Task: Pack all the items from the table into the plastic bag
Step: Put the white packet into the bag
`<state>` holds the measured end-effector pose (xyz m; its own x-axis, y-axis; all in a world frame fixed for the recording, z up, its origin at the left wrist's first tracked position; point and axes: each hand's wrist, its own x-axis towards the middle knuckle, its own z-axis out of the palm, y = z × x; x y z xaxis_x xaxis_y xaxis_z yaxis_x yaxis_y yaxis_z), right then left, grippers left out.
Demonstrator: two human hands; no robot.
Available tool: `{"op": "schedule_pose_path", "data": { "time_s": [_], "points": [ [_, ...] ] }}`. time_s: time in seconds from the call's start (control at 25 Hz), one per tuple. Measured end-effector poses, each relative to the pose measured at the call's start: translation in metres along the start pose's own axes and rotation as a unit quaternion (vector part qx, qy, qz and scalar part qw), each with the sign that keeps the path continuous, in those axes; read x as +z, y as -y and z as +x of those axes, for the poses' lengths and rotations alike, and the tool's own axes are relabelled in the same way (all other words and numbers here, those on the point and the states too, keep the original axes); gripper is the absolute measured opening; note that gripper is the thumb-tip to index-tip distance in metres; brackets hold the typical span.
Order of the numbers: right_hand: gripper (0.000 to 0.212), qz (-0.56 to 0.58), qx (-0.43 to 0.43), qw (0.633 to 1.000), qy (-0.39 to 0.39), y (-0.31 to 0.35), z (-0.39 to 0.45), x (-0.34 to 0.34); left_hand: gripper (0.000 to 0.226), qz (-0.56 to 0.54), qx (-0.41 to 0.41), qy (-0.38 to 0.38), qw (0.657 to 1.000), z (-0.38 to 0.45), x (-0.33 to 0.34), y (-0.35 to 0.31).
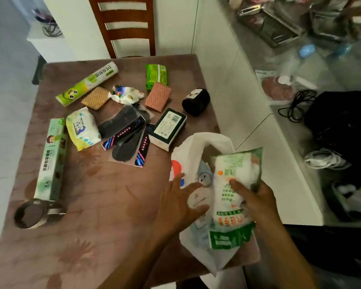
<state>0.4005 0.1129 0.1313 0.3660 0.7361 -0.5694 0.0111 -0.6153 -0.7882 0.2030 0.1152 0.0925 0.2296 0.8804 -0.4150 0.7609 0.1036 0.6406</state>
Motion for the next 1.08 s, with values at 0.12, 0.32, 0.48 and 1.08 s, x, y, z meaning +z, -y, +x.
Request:
{"op": "schedule_pose_path", "data": {
  "time_s": [0.12,0.32,0.48,1.08],
  "points": [
    [0.034,-0.101,-0.026,0.994,0.042,-0.001,0.011,-0.007,0.060,0.105,-0.033,-0.019,0.994,0.007,0.021,0.000],
    [0.041,-0.170,-0.028,0.975,0.140,-0.015,0.023,0.017,0.067,-0.053,-0.049,-0.164,0.984,0.007,0.013,0.019],
    [0.045,-0.236,-0.013,0.950,0.202,-0.032,0.033,0.047,0.053,-0.114,-0.045,-0.232,0.965,-0.003,-0.001,0.030],
    [0.034,-0.370,-0.242,0.861,0.250,0.008,-0.019,0.276,0.050,-0.164,-0.095,-0.366,0.911,-0.042,-0.074,0.169]
  ]
}}
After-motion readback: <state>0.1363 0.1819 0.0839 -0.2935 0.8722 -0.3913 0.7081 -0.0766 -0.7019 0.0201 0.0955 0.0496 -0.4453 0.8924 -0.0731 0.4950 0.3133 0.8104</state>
